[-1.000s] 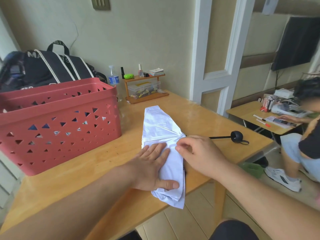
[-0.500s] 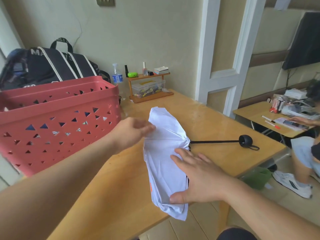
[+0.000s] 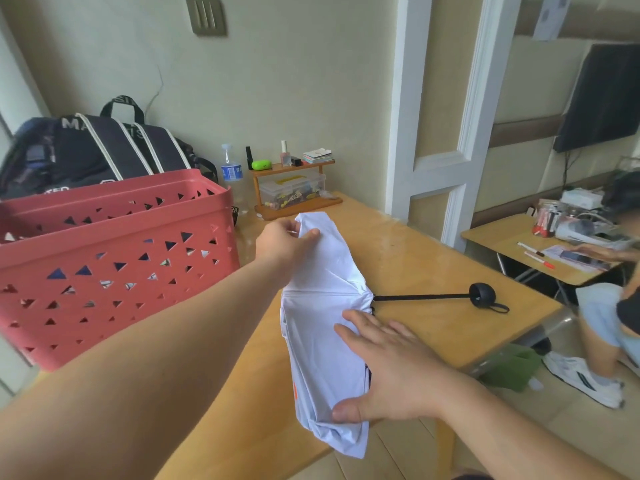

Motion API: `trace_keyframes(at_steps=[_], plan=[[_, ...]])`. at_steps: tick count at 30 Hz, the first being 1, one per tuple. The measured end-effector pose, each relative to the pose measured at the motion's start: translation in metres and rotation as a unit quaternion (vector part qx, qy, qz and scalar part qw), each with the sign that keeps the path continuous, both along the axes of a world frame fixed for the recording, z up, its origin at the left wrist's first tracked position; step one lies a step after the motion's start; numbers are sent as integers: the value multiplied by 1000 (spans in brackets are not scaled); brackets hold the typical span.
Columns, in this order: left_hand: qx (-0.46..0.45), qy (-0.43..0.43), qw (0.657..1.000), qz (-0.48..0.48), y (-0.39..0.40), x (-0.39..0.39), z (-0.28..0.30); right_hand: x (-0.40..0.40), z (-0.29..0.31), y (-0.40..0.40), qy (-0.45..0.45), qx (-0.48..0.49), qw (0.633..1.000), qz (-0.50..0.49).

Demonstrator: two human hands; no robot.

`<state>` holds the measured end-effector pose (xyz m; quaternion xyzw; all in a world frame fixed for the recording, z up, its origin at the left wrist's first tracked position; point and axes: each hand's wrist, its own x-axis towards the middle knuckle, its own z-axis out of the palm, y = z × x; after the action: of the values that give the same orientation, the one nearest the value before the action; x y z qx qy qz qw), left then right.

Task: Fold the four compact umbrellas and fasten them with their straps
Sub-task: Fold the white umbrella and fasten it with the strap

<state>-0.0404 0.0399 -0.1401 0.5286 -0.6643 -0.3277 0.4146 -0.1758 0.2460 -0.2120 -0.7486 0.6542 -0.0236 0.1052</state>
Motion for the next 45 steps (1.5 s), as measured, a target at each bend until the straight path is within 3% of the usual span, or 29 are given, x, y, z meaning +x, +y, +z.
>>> trace_keyframes(at_steps=[5, 11, 16, 20, 28, 31, 37, 39, 42, 45], plan=[[-8, 151, 987, -43, 27, 12, 13, 0, 0, 0, 3, -2, 1000, 2], [-8, 245, 964, -106, 69, 33, 17, -1, 0, -1, 0, -1, 1000, 4], [-81, 191, 975, -79, 95, 37, 15, 0, 3, 1, 4, 5, 1000, 5], [-63, 188, 977, -76, 109, 43, 4, 1, 6, 2, -8, -2, 1000, 0], [-90, 96, 989, -69, 158, 59, -33, 3, 2, 8, -35, -49, 998, -30], [-97, 109, 988, -51, 171, 62, -42, 4, -1, 12, -38, -78, 996, -38], [-79, 223, 972, -17, 170, 58, -45, 10, 3, 27, -65, -108, 989, -78], [-78, 242, 967, -18, 168, 59, -44, 8, 10, 33, -108, -174, 971, -124], [-69, 248, 966, -30, 170, 59, -49, 4, 22, 32, -200, -328, 912, -146], [-58, 251, 966, -37, 175, 59, -60, 12, 34, 18, -297, -340, 885, -116]])
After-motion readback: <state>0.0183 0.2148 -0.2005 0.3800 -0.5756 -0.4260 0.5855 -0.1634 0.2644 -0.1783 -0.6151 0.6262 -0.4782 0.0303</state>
